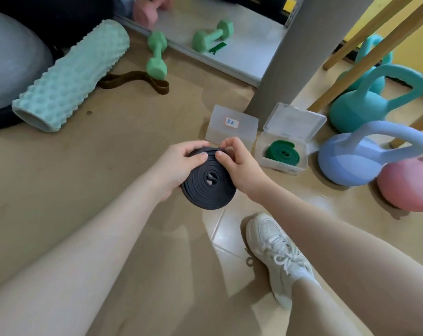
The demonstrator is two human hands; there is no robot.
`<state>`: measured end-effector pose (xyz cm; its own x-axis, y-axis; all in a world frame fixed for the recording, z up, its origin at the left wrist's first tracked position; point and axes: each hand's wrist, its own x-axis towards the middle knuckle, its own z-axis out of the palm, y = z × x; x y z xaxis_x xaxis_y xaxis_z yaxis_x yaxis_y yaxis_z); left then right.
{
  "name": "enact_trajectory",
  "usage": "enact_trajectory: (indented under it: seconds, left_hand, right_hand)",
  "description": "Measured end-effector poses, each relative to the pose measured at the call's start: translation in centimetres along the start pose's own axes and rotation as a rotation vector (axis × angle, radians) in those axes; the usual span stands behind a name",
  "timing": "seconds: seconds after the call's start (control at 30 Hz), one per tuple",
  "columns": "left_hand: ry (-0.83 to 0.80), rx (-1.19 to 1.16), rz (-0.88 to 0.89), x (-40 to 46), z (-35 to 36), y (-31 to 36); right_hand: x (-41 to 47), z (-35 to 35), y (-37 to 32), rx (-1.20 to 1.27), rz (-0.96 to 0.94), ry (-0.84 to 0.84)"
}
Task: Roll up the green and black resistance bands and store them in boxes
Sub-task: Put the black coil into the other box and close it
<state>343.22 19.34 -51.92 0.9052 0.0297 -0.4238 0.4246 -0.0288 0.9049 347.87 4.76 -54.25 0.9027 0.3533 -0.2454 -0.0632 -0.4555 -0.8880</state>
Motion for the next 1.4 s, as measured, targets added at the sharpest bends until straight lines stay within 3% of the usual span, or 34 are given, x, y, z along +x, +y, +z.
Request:
enact_trajectory:
  seconds: [0.17, 0.3, 0.53, 0.8, 1.0, 1.07, 1.2, 1.3, 1.4]
  left_hand:
    - [0.104, 0.087, -0.034, 7.7, 1.3, -0.6]
    - [0.113, 0.048, -0.104, 12.2, 2.9, -1.3]
    - [0.301, -0.146, -0.114, 17.0, 5.2, -1.9]
    - [0.214, 0.08, -0.204, 18.0, 6.1, -2.4]
    - [0.234, 0.158, -0.263, 17.4, 6.7, -4.5]
    - [0.227, 0.167, -0.265, 17.4, 6.7, -5.2]
    - [0.292, 0.138, -0.248, 18.0, 5.9, -5.9]
    - [0.304, 0.163, -0.241, 18.9, 5.1, -6.2]
    - [0.315, 0.164, -0.239, 19.8, 4.7, -6.8]
  right_hand:
    - [5.8, -1.9, 4.0, -0.044, -0.028, -0.057]
    - [9.8, -3.8, 6.8, -0.034, -0.007, -0.088]
    - [15.2, -6.1, 9.4, -0.068, -0.023, -0.166]
    - [16.0, -6.0, 11.9, -0.031, -0.047, -0.241]
    - [15.4, -6.9, 12.5, -0.152, -0.048, -0.415]
    - [15.8, -7.1, 13.0, -0.342, -0.196, -0.366]
    - [17.6, -7.1, 14.3, -0.724, -0.447, -0.045]
    - [19.2, -6.8, 15.6, -0.955, -0.412, 0.036]
    - [20.2, -6.7, 16.8, -1.027, -0.338, 0.016]
